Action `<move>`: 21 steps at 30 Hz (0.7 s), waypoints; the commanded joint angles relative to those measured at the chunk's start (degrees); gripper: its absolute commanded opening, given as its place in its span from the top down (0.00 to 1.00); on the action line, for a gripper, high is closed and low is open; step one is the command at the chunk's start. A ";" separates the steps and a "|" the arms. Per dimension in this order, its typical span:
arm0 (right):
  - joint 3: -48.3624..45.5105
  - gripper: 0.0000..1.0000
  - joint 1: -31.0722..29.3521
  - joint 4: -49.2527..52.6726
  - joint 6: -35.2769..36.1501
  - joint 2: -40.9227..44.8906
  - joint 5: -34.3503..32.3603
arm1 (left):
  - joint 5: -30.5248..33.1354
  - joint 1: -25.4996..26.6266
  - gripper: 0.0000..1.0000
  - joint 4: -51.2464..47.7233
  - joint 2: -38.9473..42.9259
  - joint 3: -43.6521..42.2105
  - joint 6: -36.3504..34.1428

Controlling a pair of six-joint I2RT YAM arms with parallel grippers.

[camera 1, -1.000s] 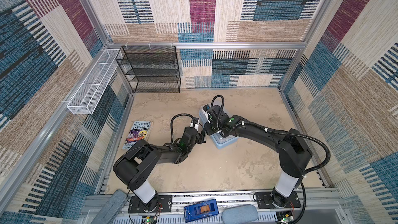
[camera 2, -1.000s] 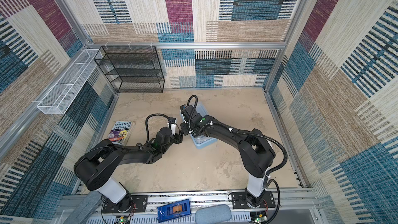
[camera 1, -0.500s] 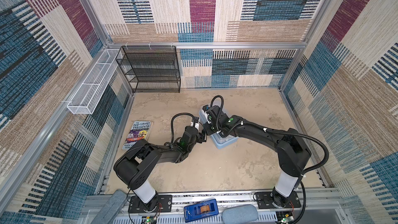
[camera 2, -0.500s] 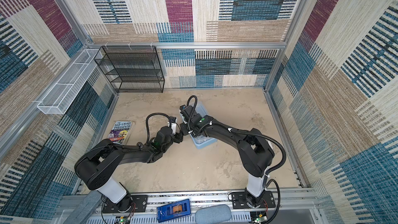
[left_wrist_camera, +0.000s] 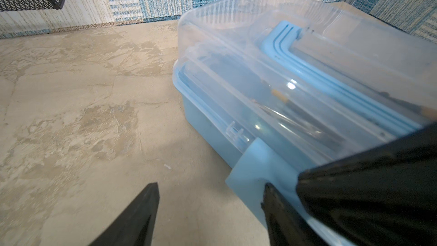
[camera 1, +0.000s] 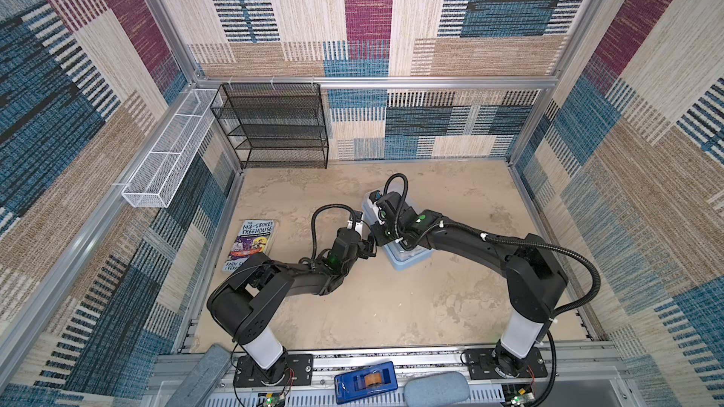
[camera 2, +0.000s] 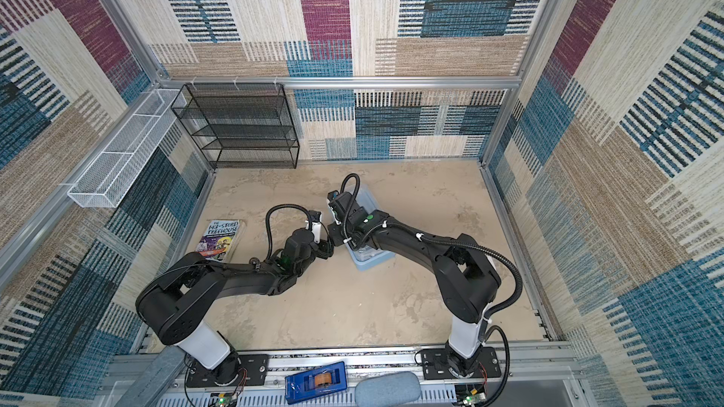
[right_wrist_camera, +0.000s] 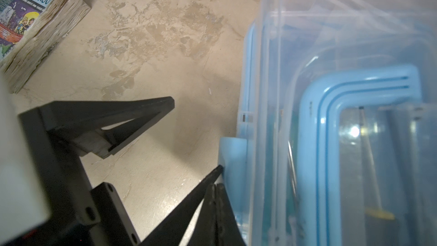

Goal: Pack the tool kit

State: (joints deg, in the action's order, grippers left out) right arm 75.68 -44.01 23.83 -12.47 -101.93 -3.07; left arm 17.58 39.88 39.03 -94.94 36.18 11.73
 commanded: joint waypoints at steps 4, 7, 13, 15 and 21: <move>-0.65 0.93 0.16 0.92 -0.61 1.76 -1.78 | -1.43 -0.06 0.27 0.81 -0.41 0.82 0.51; -0.98 0.92 0.22 0.04 -1.13 2.78 -0.81 | -1.85 -0.04 0.27 0.79 -0.74 1.17 0.93; -1.83 0.91 0.32 -1.89 -1.59 5.55 0.26 | -1.72 -0.02 0.27 0.96 -0.94 1.15 1.11; -2.35 0.91 0.42 -2.53 -1.58 6.50 0.35 | -1.76 0.02 0.27 0.99 -0.90 1.17 1.11; -6.27 0.87 2.86 -5.65 -1.06 11.00 -0.96 | -1.76 0.01 0.27 1.22 -1.16 1.09 1.45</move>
State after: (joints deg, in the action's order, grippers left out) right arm 70.70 -42.04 21.61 -13.23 -92.84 -2.66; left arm 17.23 39.86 39.05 -95.94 36.95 11.99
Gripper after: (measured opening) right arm 0.118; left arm 0.725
